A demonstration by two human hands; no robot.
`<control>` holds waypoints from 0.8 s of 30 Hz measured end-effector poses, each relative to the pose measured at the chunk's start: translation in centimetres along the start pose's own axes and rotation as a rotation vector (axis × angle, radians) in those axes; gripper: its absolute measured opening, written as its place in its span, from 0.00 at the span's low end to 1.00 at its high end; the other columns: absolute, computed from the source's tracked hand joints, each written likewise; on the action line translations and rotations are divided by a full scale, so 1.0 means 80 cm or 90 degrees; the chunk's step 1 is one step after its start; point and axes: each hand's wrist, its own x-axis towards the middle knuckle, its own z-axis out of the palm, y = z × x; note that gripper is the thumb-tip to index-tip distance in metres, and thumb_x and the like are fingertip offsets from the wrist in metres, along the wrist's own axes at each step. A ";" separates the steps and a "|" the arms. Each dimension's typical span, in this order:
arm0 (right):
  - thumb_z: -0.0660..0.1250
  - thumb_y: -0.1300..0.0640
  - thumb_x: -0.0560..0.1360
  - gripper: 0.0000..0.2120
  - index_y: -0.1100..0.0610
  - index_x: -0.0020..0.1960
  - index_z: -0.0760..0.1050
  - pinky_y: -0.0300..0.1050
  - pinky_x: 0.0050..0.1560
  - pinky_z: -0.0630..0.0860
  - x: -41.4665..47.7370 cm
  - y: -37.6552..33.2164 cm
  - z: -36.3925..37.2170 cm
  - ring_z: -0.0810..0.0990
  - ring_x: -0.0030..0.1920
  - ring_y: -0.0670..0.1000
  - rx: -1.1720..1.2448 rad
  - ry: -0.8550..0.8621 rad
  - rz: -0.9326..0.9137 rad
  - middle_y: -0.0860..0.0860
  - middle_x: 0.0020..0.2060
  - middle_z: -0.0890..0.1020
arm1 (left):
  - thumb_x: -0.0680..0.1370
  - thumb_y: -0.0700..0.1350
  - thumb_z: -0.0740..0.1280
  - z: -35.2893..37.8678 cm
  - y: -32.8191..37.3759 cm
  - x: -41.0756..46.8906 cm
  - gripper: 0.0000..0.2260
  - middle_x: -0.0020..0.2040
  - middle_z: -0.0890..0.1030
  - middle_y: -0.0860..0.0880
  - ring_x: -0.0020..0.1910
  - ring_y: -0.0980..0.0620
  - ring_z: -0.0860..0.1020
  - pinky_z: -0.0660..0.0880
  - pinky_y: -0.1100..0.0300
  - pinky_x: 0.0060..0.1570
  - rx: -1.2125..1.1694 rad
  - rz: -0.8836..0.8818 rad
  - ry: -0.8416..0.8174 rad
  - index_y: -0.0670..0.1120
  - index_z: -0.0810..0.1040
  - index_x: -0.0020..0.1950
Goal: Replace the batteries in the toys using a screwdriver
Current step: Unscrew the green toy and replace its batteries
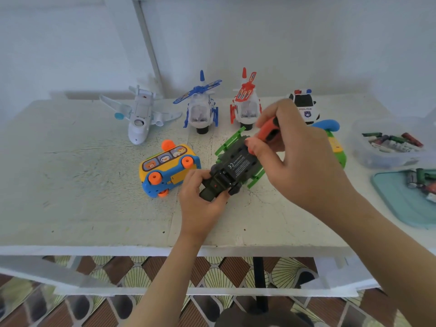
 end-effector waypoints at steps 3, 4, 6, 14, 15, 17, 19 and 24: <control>0.68 0.59 0.76 0.14 0.54 0.56 0.64 0.32 0.33 0.74 0.002 0.000 0.001 0.79 0.37 0.44 0.063 0.020 0.040 0.46 0.36 0.76 | 0.62 0.36 0.76 0.001 0.000 0.001 0.19 0.43 0.72 0.57 0.43 0.63 0.71 0.66 0.72 0.41 -0.002 -0.003 0.001 0.49 0.70 0.44; 0.68 0.59 0.76 0.15 0.53 0.56 0.63 0.30 0.30 0.71 0.001 -0.001 0.002 0.78 0.34 0.42 0.073 0.024 0.044 0.46 0.35 0.76 | 0.62 0.36 0.76 0.001 0.000 0.001 0.19 0.43 0.72 0.57 0.43 0.63 0.71 0.66 0.72 0.41 -0.005 -0.006 0.001 0.49 0.70 0.44; 0.66 0.57 0.77 0.14 0.51 0.55 0.61 0.28 0.27 0.67 -0.001 -0.002 0.005 0.76 0.29 0.40 0.063 0.022 0.032 0.48 0.36 0.77 | 0.62 0.36 0.76 0.001 0.000 0.002 0.19 0.42 0.73 0.56 0.43 0.62 0.71 0.66 0.71 0.41 -0.010 -0.010 0.001 0.49 0.71 0.44; 0.61 0.51 0.77 0.11 0.46 0.53 0.59 0.36 0.25 0.70 0.001 0.002 0.009 0.74 0.29 0.41 0.019 0.006 -0.005 0.48 0.36 0.78 | 0.62 0.36 0.77 0.000 -0.001 0.002 0.19 0.41 0.73 0.51 0.42 0.62 0.71 0.65 0.71 0.40 -0.013 -0.016 0.001 0.49 0.71 0.44; 0.61 0.52 0.77 0.11 0.47 0.53 0.59 0.37 0.26 0.70 0.001 0.002 0.008 0.74 0.29 0.42 0.025 0.009 -0.012 0.50 0.36 0.78 | 0.62 0.37 0.77 0.000 -0.001 0.002 0.19 0.41 0.73 0.51 0.42 0.62 0.71 0.65 0.71 0.40 -0.012 -0.017 0.001 0.49 0.71 0.44; 0.62 0.54 0.77 0.11 0.49 0.53 0.60 0.37 0.28 0.71 0.001 0.003 0.008 0.74 0.29 0.43 0.036 0.009 -0.018 0.51 0.36 0.79 | 0.62 0.37 0.77 0.001 -0.002 0.002 0.19 0.41 0.74 0.50 0.42 0.62 0.71 0.66 0.70 0.40 -0.011 -0.018 0.001 0.49 0.71 0.44; 0.63 0.55 0.77 0.11 0.51 0.53 0.60 0.36 0.29 0.71 0.002 0.005 0.009 0.74 0.28 0.41 0.041 0.011 -0.019 0.50 0.35 0.77 | 0.62 0.37 0.77 0.001 -0.002 0.001 0.19 0.42 0.73 0.51 0.42 0.62 0.71 0.66 0.70 0.40 -0.011 -0.018 0.002 0.49 0.71 0.44; 0.64 0.59 0.77 0.12 0.52 0.53 0.61 0.31 0.29 0.71 0.001 0.008 0.010 0.75 0.28 0.37 0.058 0.023 -0.020 0.48 0.36 0.78 | 0.62 0.36 0.76 0.001 0.000 0.002 0.20 0.42 0.72 0.54 0.43 0.63 0.71 0.66 0.71 0.40 -0.017 -0.016 0.003 0.50 0.70 0.44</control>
